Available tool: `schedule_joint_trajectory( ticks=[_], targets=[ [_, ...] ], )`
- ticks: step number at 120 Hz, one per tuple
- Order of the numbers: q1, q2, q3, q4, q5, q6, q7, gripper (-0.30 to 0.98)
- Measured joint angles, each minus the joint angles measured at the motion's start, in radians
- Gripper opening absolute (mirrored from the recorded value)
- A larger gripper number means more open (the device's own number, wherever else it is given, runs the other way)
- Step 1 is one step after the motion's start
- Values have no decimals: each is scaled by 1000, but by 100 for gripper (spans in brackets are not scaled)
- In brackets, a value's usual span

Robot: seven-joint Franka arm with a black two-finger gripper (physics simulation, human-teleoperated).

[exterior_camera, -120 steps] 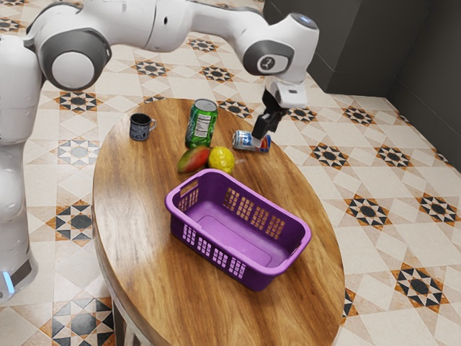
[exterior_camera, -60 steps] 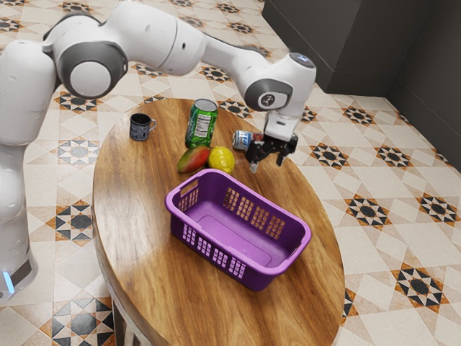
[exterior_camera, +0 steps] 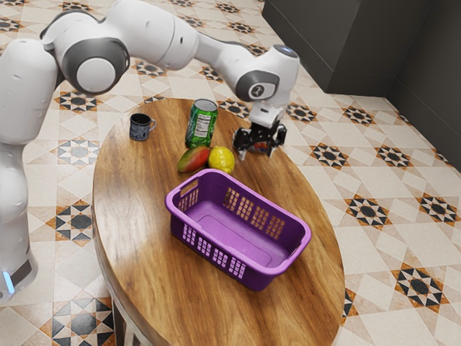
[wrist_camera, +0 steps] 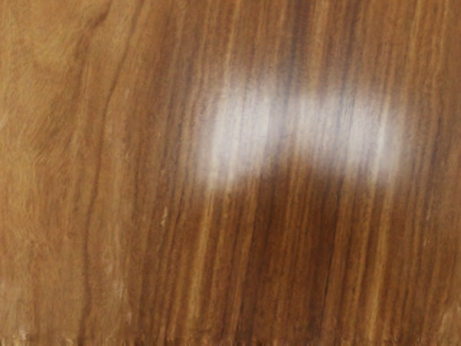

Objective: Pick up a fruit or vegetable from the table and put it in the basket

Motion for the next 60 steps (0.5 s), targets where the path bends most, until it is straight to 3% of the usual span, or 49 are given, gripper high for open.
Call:
schedule_joint_trajectory(
  ticks=[38, 60],
  targets=[
    [2, -1, -9, 6, -41, 36, 65, 68],
    [0, -16, -8, 5, -46, -31, 87, 68]
  ],
)
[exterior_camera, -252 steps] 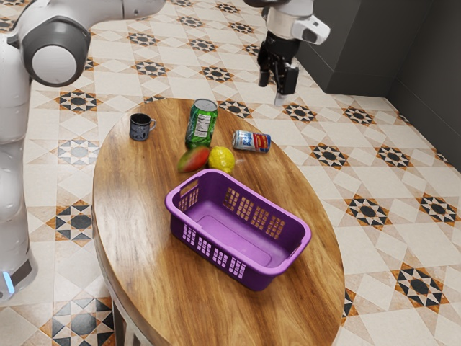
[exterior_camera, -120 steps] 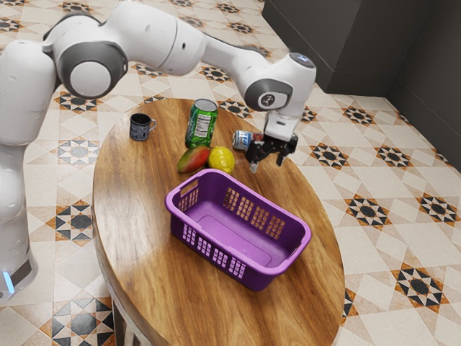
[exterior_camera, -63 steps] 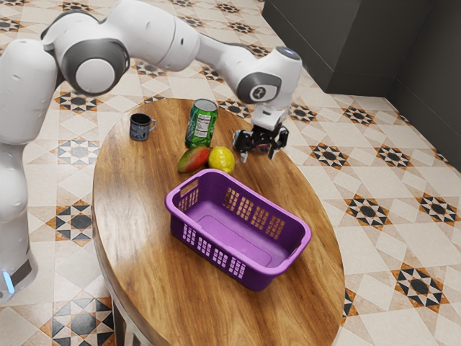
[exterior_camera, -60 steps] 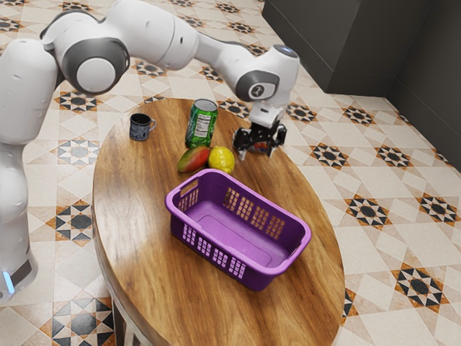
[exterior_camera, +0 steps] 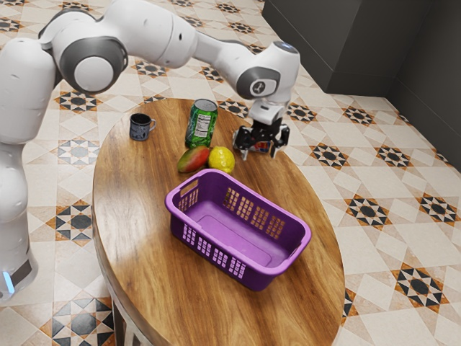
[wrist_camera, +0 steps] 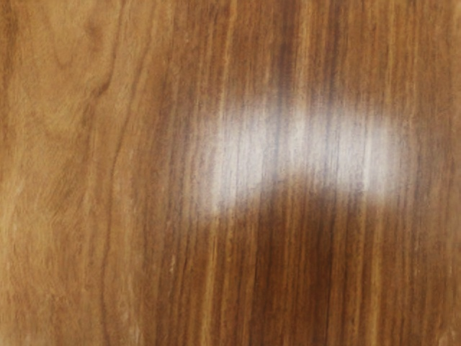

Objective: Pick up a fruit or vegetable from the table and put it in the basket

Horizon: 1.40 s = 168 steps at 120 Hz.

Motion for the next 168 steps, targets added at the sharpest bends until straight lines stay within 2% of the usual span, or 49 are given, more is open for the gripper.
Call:
schedule_joint_trajectory(
  ticks=[21, 46, 82, 168],
  targets=[
    [5, -15, 9, 2, 1, -91, 13, 68],
    [6, -114, 5, 8, 0, -185, 23, 68],
    [7, -101, 11, -3, -1, -318, 33, 68],
    [11, -29, 11, -20, -11, -338, 44, 68]
  ],
)
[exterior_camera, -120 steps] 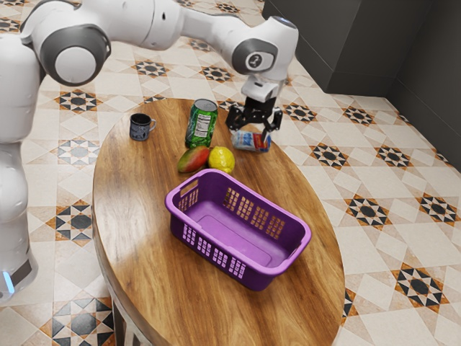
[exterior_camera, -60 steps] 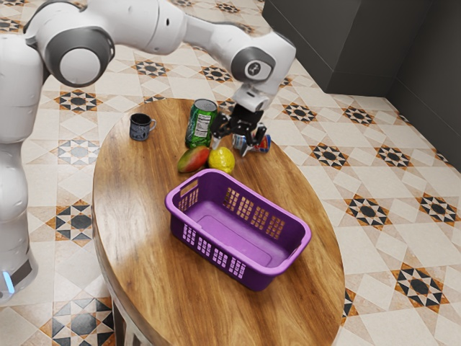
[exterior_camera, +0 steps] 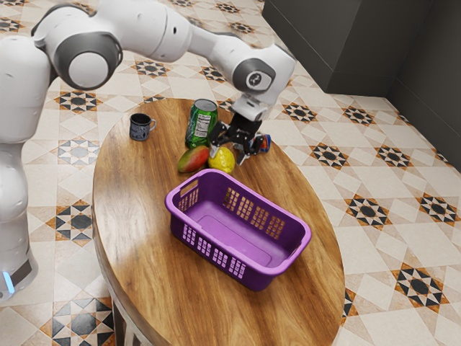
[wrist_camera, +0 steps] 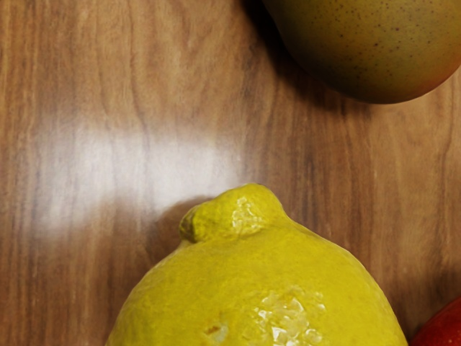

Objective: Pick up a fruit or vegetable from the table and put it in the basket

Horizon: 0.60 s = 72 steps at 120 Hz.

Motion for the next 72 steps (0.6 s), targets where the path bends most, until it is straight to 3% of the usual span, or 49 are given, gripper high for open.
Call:
schedule_joint_trajectory(
  ticks=[29, 72],
  targets=[
    [3, 18, 1, 1, -6, 10, 1, 66],
    [3, 25, 2, 1, -4, 22, -23, 41]
  ],
)
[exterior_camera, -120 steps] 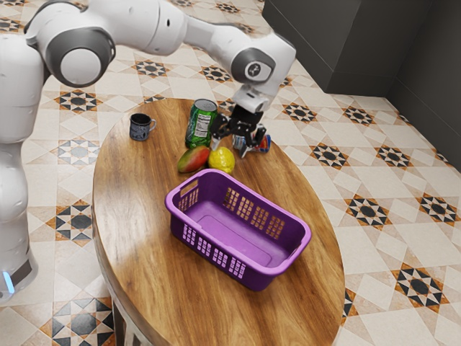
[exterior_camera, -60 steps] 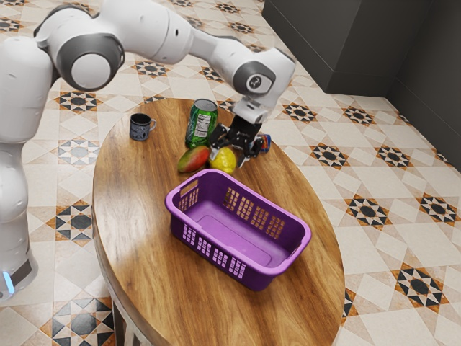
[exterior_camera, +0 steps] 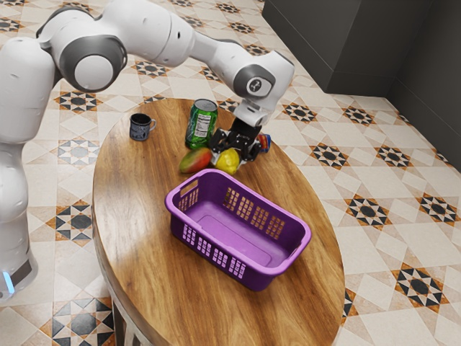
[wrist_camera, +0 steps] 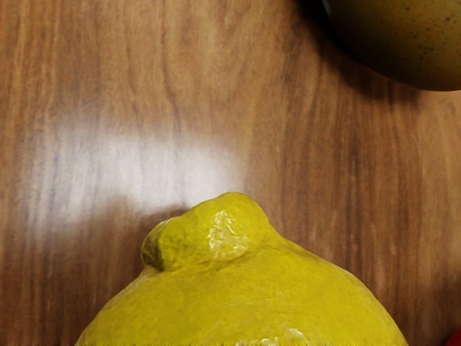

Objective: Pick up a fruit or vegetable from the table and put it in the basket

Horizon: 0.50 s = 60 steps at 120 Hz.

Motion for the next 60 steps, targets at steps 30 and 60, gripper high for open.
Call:
schedule_joint_trajectory(
  ticks=[30, 60],
  targets=[
    [-3, -24, -3, 5, 3, 0, -44, 41],
    [-10, -112, -13, 16, 1, -22, -93, 41]
  ],
)
